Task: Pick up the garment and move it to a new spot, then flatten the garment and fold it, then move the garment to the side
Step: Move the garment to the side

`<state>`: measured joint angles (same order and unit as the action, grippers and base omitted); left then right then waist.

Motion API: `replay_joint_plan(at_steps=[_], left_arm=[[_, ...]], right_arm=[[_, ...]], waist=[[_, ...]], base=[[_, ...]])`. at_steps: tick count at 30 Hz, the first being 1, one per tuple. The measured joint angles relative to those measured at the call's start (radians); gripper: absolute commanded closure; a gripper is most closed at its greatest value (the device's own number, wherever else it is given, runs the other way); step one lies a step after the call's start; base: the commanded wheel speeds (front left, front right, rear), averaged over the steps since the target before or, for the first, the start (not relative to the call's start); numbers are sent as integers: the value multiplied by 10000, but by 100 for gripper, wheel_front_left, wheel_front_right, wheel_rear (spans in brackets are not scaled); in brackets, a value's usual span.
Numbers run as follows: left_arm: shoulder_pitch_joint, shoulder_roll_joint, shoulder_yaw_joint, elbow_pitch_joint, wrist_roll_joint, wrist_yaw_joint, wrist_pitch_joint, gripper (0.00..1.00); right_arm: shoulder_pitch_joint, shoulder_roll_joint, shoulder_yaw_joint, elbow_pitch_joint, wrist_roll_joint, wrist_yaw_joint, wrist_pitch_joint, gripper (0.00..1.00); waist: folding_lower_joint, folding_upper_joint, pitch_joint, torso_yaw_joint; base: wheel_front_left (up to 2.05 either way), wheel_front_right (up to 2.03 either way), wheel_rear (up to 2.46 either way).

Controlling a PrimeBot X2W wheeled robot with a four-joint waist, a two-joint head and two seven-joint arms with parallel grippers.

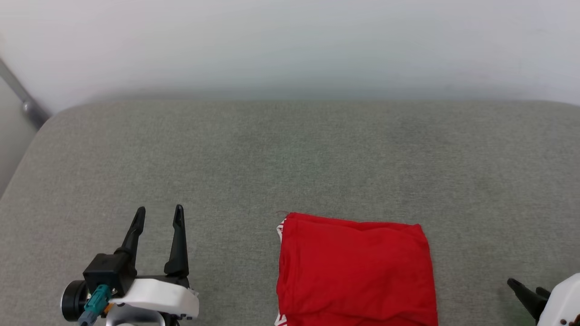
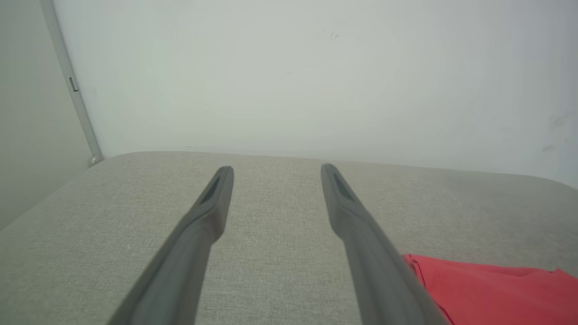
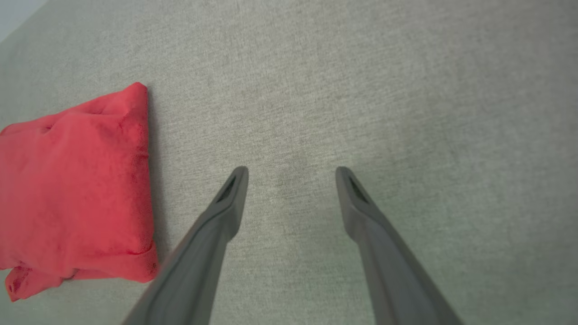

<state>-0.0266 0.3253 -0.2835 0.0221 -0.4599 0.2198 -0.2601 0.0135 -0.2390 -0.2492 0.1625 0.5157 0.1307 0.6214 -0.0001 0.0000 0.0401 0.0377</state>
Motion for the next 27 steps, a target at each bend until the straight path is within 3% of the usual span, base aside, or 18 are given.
replay_joint_plan(at_steps=[4, 10, 22, 23, 24, 25, 26, 27], left_arm=[[-202, -192, 167, -105, 169, -92, -2, 0], [-666, -535, 347, -186, 435, -441, -15, 0], [-1210, -1020, 725, 184, 882, -1068, -29, 0], [-1208, -1057, 763, 226, 907, -1114, -27, 0], [-1207, -1076, 803, 255, 953, -1141, -29, 0], [-1206, -1089, 857, 272, 978, -1147, -29, 0], [-1202, -1106, 905, 291, 1007, -1160, -29, 0], [-1197, -1126, 938, 324, 1045, -1195, -27, 0]], right_arm=[[-392, 242, -593, 435, 616, 0, 2023, 0], [-1285, 1266, -901, 594, 1774, 2, 3724, 0], [-2419, 1661, -614, 1875, 3996, 15, 4617, 0], [-2439, 1659, -514, 1944, 4107, 15, 4633, 24], [-2443, 1657, -397, 1973, 4184, 15, 4633, 57], [-2444, 1662, -265, 1973, 4199, 15, 4629, 83], [-2445, 1674, -119, 1958, 4205, 15, 4610, 100], [-2443, 1691, 15, 1929, 4209, 13, 4562, 100]], waist=[[1, 0, 324, 227], [1, 0, 984, 603], [1, 0, 1846, 1302], [1, 0, 1837, 1317], [1, 0, 1818, 1320], [1, 0, 1801, 1316], [1, 0, 1779, 1301], [1, 0, 1744, 1278]], base=[[0, 0, 0], [0, 0, 0], [0, 0, 0], [0, 0, 0], [0, 0, 0], [0, 0, 0], [0, 0, 0], [0, 0, 0]])
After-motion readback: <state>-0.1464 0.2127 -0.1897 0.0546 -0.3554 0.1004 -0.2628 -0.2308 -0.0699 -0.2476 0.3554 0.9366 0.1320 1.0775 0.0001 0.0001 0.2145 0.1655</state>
